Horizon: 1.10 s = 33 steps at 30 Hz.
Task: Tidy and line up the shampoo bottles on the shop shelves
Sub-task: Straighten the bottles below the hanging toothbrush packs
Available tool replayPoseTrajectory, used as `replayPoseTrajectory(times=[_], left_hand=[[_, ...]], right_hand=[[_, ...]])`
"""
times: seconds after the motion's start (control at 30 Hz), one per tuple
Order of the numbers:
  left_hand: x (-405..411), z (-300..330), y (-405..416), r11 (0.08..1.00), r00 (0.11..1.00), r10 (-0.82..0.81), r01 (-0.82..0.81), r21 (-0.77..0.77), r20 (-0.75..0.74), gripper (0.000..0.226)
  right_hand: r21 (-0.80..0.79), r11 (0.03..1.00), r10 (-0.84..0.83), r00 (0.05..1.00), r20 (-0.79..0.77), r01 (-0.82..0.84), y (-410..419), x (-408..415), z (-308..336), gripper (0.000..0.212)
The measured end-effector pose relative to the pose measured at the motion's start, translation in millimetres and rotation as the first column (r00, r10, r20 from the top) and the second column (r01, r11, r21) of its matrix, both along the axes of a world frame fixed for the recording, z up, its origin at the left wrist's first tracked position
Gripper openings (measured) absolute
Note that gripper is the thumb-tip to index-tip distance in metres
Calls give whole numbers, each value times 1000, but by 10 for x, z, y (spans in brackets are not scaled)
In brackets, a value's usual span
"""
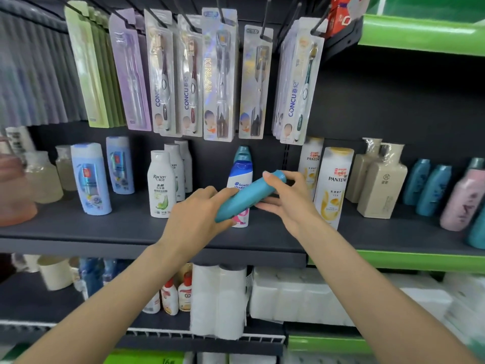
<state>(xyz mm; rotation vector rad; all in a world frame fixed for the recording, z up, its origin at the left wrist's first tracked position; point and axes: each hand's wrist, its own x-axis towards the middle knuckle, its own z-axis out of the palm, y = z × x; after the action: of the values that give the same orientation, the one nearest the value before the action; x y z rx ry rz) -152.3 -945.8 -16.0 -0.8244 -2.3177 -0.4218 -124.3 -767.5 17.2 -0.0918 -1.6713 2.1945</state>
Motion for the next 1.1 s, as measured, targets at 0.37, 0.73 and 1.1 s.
replayPoseTrajectory(times=[0.37, 0.73, 1.1], left_hand=[[-64, -39, -290, 905, 879, -391, 313, 289, 273, 57], [-136, -52, -357, 955, 973, -220, 199, 220, 73, 62], [-127, 31, -341, 770, 567, -603, 229, 596, 561, 39]], right_hand=[[-195, 954, 177, 951, -252, -229, 96, -17, -124, 23], [-30, 984, 164, 964, -210, -174, 145, -51, -223, 28], [-160, 953, 199, 932, -304, -256, 56, -169, -154, 36]])
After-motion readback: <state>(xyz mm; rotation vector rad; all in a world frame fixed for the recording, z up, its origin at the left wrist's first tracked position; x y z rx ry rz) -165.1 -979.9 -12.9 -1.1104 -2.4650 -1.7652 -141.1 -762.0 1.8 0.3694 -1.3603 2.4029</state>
